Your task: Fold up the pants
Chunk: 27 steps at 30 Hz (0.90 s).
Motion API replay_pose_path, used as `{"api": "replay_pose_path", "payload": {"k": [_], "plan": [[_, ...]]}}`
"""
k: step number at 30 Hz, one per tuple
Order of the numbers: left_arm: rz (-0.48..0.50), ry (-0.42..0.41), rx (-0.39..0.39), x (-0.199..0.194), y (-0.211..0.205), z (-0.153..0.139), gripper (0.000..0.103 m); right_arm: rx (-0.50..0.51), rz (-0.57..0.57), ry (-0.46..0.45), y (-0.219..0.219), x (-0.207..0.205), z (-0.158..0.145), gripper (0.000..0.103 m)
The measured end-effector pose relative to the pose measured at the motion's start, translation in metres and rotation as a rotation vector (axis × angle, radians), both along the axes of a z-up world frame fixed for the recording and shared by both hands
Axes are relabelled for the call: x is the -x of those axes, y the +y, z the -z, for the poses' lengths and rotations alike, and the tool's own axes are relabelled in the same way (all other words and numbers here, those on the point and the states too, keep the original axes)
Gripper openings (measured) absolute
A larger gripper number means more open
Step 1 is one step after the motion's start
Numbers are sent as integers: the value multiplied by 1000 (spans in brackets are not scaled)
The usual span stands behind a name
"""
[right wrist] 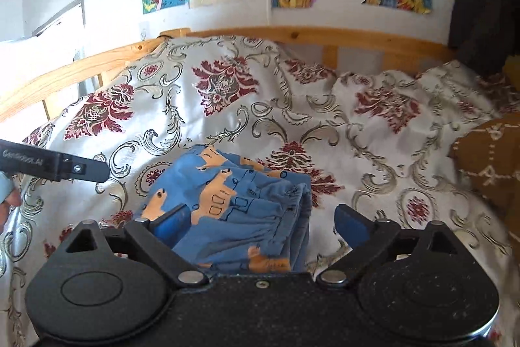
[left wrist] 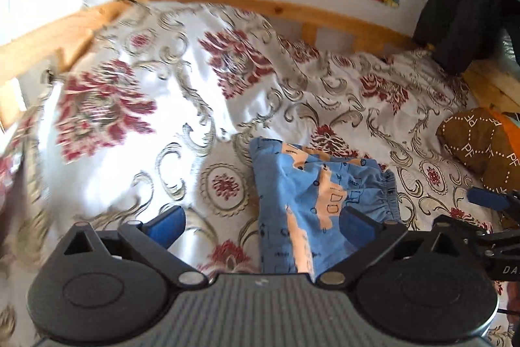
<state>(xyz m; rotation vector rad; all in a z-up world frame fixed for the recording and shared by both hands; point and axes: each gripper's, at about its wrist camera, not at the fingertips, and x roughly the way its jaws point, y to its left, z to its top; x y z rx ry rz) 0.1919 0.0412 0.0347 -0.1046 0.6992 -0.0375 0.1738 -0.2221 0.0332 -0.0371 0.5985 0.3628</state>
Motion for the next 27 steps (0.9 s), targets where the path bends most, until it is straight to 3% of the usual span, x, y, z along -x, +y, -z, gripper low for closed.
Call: {"api": "replay_pose_path", "payload": {"k": [9, 14, 20, 27], "plan": [[-101, -40, -16, 82, 4, -5, 103, 4, 114, -57, -3, 75, -9, 102], [-102, -66, -49, 119, 6, 7, 103, 11, 155, -82, -6, 111, -8, 102], [-93, -41, -68, 132, 2, 22, 103, 47, 135, -99, 2, 136, -3, 102], [-81, -49, -116, 131, -2, 25, 103, 47, 126, -96, 2, 134, 0, 102]]}}
